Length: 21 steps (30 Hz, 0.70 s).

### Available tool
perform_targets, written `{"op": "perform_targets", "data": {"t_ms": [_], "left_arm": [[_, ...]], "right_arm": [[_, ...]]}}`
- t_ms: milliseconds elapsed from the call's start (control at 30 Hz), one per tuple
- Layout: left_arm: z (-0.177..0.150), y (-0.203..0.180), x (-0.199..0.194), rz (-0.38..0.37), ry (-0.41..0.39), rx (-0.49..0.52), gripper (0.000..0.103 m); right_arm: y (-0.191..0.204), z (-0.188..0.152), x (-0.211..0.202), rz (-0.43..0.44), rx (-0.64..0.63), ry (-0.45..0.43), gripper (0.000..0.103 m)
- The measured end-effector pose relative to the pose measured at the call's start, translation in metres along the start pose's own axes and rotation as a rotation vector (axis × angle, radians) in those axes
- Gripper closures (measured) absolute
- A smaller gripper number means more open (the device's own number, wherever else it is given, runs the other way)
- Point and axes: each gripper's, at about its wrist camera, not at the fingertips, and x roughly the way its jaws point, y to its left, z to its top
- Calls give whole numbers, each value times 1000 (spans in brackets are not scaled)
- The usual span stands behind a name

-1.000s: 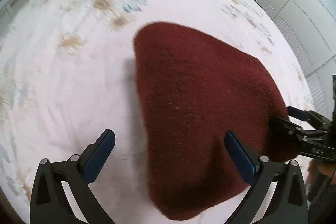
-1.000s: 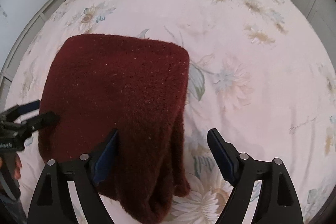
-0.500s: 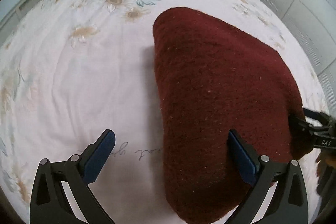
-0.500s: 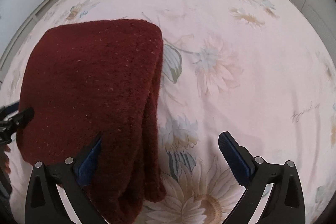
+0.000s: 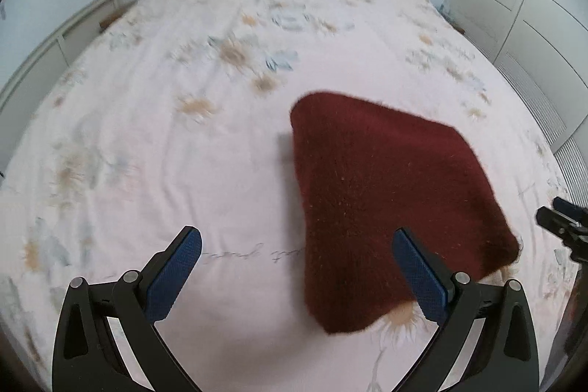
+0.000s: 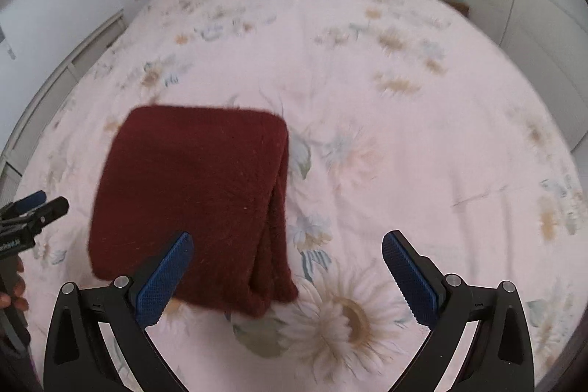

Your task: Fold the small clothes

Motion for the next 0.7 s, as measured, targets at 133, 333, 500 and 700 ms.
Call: {"op": "perform_targets", "data": {"t_ms": [133, 333, 500, 700], "left_arm": [[-8, 1, -38, 38, -29, 9, 1], [-32, 0, -73, 78, -53, 21, 1], [-51, -1, -75, 91, -25, 30, 1], [-56, -5, -70, 98, -12, 42, 1]], "right_arm": [[0, -7, -40, -17, -7, -41, 0], [-6, -31, -73, -46, 4, -72, 0], [-10, -49, -81, -65, 20, -69, 0], [-15, -59, -85, -58, 44, -71, 0]]}}
